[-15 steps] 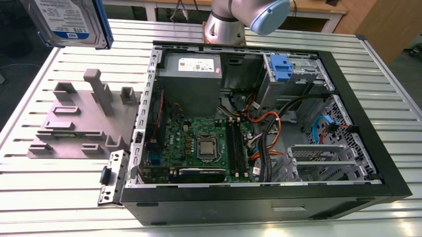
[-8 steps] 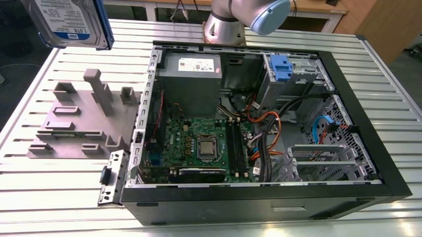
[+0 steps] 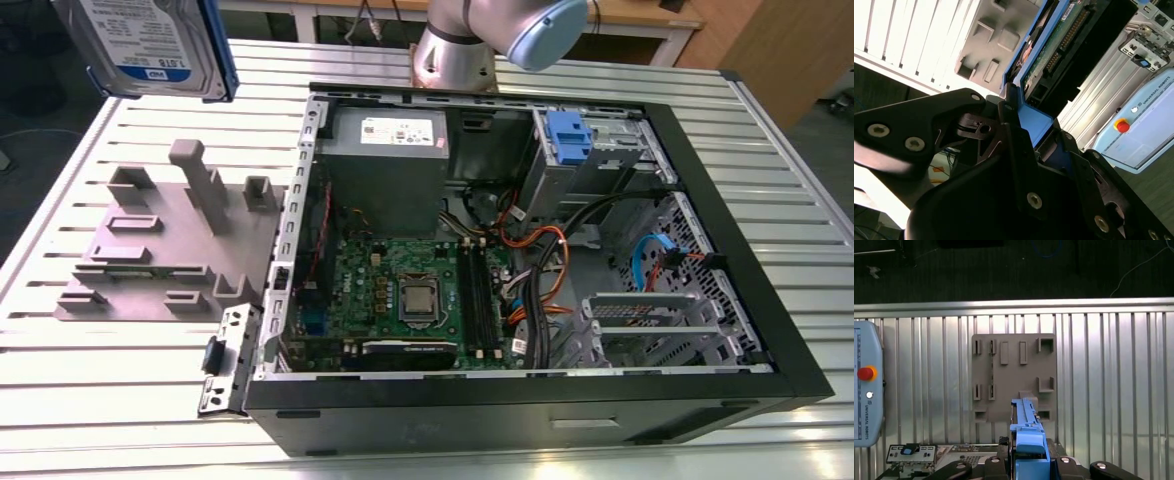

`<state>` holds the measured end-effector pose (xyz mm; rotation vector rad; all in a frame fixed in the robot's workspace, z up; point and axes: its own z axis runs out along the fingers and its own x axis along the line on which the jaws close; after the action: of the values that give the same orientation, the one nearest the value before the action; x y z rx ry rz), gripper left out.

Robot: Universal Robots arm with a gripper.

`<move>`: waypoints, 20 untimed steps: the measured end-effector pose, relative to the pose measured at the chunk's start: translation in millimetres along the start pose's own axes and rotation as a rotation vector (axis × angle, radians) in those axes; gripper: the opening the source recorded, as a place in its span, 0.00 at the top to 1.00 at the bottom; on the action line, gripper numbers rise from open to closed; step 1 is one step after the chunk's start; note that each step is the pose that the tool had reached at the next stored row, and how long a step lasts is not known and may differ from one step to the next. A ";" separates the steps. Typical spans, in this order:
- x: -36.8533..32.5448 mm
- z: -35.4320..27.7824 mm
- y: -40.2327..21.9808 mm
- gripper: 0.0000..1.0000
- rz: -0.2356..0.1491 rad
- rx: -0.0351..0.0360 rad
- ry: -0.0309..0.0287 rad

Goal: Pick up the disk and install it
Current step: 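Pick up the disk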

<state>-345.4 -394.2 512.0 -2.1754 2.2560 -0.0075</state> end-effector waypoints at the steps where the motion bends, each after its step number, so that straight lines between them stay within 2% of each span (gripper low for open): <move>1: 0.2 0.0 -0.4 0.64 0.000 0.0001 0.0000; 17: 10.4 0.1 -1.9 0.64 0.000 0.0000 0.0000; 20: 10.8 0.1 -5.0 0.64 0.000 0.0001 0.0000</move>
<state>-340.8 -405.2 511.9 -2.1754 2.2559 -0.0076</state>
